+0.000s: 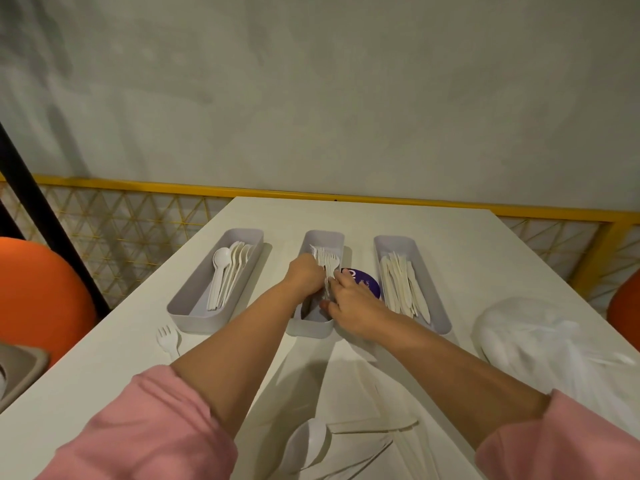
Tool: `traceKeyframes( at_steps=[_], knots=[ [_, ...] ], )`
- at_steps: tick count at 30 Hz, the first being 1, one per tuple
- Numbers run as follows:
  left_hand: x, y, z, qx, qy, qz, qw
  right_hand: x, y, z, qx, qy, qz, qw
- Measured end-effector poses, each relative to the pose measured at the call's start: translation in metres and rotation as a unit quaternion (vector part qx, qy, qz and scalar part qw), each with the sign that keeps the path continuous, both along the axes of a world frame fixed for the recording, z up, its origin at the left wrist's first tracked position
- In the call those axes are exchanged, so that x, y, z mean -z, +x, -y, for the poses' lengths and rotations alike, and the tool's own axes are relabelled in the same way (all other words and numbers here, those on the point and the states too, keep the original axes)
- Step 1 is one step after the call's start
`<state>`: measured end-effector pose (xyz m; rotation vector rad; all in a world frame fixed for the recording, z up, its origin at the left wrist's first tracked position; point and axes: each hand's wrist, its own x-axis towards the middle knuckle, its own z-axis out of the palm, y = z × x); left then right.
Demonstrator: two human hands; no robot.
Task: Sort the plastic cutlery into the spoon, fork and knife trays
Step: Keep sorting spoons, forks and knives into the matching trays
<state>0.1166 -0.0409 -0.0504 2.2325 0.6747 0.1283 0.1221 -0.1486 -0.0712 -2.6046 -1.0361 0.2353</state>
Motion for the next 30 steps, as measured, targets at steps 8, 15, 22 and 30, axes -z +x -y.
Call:
traceKeyframes(
  at_steps=[8,15,22,30],
  knots=[
    [-0.006,-0.014,-0.011,0.003,0.029,0.053,0.998,-0.002,-0.005,0.001,0.014,-0.009,-0.003,1.0],
    [-0.02,-0.062,-0.034,0.035,0.021,0.063,0.997,-0.012,-0.019,0.006,-0.001,0.057,0.031,0.998],
    [-0.021,-0.133,-0.08,-0.006,0.046,0.031,0.998,-0.024,-0.05,-0.004,-0.078,0.105,0.065,0.989],
    [-0.008,-0.183,-0.094,-0.007,0.039,-0.07,0.997,-0.011,-0.085,-0.02,-0.175,0.03,-0.004,0.984]
  ],
)
